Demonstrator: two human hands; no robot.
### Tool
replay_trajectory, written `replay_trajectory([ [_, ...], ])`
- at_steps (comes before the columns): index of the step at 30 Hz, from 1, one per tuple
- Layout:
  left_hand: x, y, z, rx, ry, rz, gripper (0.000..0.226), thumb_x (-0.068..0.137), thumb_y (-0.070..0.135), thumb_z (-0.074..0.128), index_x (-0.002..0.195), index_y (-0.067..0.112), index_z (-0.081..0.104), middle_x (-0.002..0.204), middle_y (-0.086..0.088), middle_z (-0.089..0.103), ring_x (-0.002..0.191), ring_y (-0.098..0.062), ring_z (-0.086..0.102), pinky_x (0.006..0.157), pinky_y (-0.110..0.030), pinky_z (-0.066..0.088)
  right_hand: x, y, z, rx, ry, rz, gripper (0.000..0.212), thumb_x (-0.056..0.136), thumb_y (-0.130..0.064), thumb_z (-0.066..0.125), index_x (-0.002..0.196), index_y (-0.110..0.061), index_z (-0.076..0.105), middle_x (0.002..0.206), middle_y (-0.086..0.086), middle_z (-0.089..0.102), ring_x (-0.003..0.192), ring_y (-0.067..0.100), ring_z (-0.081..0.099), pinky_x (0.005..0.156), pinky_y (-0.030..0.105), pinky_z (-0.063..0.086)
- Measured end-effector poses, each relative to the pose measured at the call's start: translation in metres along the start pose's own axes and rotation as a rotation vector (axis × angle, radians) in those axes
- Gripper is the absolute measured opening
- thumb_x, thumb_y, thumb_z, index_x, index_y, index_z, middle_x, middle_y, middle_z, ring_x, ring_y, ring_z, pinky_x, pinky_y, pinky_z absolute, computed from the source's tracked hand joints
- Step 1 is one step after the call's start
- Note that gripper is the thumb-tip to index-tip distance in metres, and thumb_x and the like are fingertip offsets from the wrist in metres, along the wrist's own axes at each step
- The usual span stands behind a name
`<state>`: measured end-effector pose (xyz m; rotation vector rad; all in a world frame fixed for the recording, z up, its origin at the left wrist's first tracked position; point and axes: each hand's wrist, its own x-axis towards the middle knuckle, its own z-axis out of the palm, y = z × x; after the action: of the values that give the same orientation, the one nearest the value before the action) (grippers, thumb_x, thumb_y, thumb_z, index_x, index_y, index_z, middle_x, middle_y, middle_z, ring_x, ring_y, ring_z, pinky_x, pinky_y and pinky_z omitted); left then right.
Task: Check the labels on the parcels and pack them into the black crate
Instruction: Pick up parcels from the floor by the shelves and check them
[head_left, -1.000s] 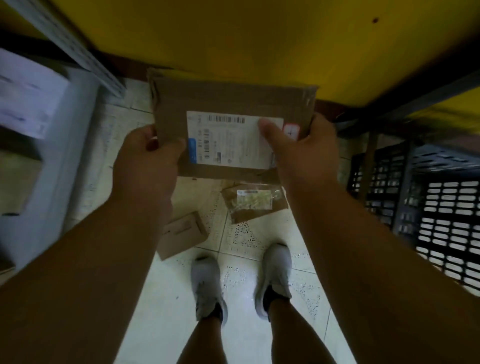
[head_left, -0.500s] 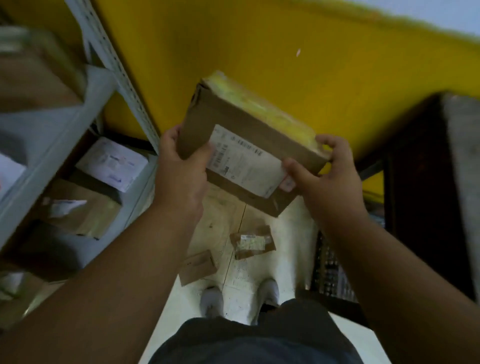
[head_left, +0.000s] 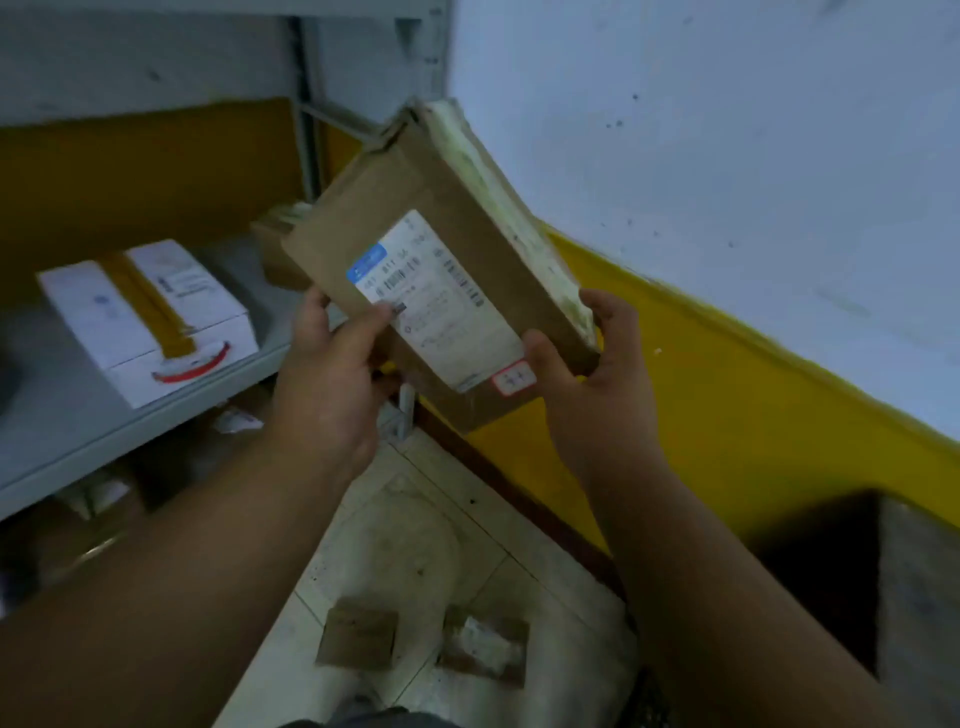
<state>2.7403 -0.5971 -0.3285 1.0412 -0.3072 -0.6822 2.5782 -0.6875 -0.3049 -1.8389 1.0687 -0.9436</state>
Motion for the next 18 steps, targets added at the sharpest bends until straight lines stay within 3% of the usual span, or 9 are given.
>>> replay_trajectory([
  [3,-0.037,0.009,-0.014,0.04,0.032,0.106,0.054,0.094,0.01,0.055,0.14,0.035,0.043,0.128,0.004,0.067,0.118,-0.025,0.063,0.084,-0.047,0.055,-0.012,-0.006,0.002,-0.117,-0.194,-0.122,0.054,0.091,-0.05,0.061,0.141,-0.044,0.041,0.139,-0.009,0.05,0.121,0.012,0.055,0.089,0.035,0.055],
  [5,-0.068,0.014,-0.024,0.072,0.131,0.151,0.052,0.097,0.006,0.049,0.138,0.037,0.045,0.127,0.004,0.067,0.117,-0.023,0.064,0.08,-0.045,0.056,-0.028,-0.009,0.006,-0.155,-0.284,-0.2,0.054,0.089,-0.056,0.059,0.138,-0.039,0.043,0.137,-0.006,0.054,0.12,0.016,0.055,0.093,0.043,0.054],
  [7,-0.103,0.015,-0.038,0.119,0.241,0.178,0.052,0.097,0.003,0.05,0.136,0.037,0.047,0.125,0.0,0.068,0.113,-0.031,0.065,0.082,-0.053,0.056,-0.051,-0.014,0.013,-0.137,-0.374,-0.237,0.061,0.084,-0.061,0.057,0.137,-0.036,0.04,0.132,-0.005,0.057,0.116,0.017,0.059,0.09,0.044,0.056],
  [9,-0.138,0.015,-0.051,0.203,0.371,0.196,0.059,0.093,-0.001,0.053,0.136,0.038,0.047,0.122,-0.003,0.069,0.109,-0.038,0.062,0.084,-0.059,0.056,-0.075,-0.019,0.023,-0.089,-0.491,-0.271,0.065,0.085,-0.057,0.059,0.141,-0.036,0.035,0.134,-0.008,0.057,0.116,0.011,0.06,0.091,0.038,0.056],
  [10,-0.156,0.016,-0.057,0.25,0.429,0.203,0.063,0.091,-0.003,0.055,0.137,0.039,0.046,0.121,0.0,0.069,0.111,-0.033,0.064,0.085,-0.054,0.057,-0.088,-0.024,0.029,-0.058,-0.555,-0.289,0.063,0.089,-0.052,0.06,0.143,-0.036,0.034,0.134,-0.01,0.057,0.11,0.001,0.061,0.088,0.03,0.057],
  [12,-0.195,0.02,-0.074,0.306,0.534,0.224,0.069,0.089,-0.006,0.055,0.14,0.04,0.044,0.12,0.009,0.07,0.114,-0.014,0.065,0.094,-0.046,0.054,-0.12,-0.038,0.039,0.005,-0.688,-0.288,0.053,0.094,-0.042,0.06,0.141,-0.032,0.038,0.128,-0.013,0.059,0.081,-0.02,0.06,0.065,0.003,0.048],
  [14,-0.233,0.029,-0.088,0.308,0.639,0.25,0.074,0.088,-0.009,0.055,0.142,0.039,0.041,0.119,0.013,0.07,0.112,-0.007,0.065,0.099,-0.044,0.051,-0.153,-0.052,0.049,-0.003,-0.773,-0.3,0.044,0.096,-0.039,0.059,0.136,-0.029,0.043,0.126,-0.01,0.058,0.067,-0.021,0.056,0.053,-0.003,0.038],
  [16,-0.267,0.037,-0.106,0.313,0.735,0.279,0.078,0.086,-0.011,0.054,0.143,0.039,0.04,0.121,0.014,0.069,0.115,-0.006,0.063,0.102,-0.043,0.049,-0.185,-0.066,0.057,-0.032,-0.806,-0.381,0.042,0.096,-0.04,0.057,0.135,-0.029,0.044,0.129,-0.007,0.057,0.083,-0.01,0.059,0.063,0.0,0.039],
  [18,-0.303,0.046,-0.124,0.327,0.793,0.315,0.081,0.084,-0.011,0.055,0.143,0.041,0.039,0.123,0.014,0.067,0.118,-0.007,0.061,0.102,-0.044,0.049,-0.217,-0.083,0.062,-0.05,-0.832,-0.451,0.038,0.097,-0.039,0.055,0.133,-0.03,0.045,0.126,-0.007,0.06,0.104,0.006,0.059,0.075,0.015,0.042],
])
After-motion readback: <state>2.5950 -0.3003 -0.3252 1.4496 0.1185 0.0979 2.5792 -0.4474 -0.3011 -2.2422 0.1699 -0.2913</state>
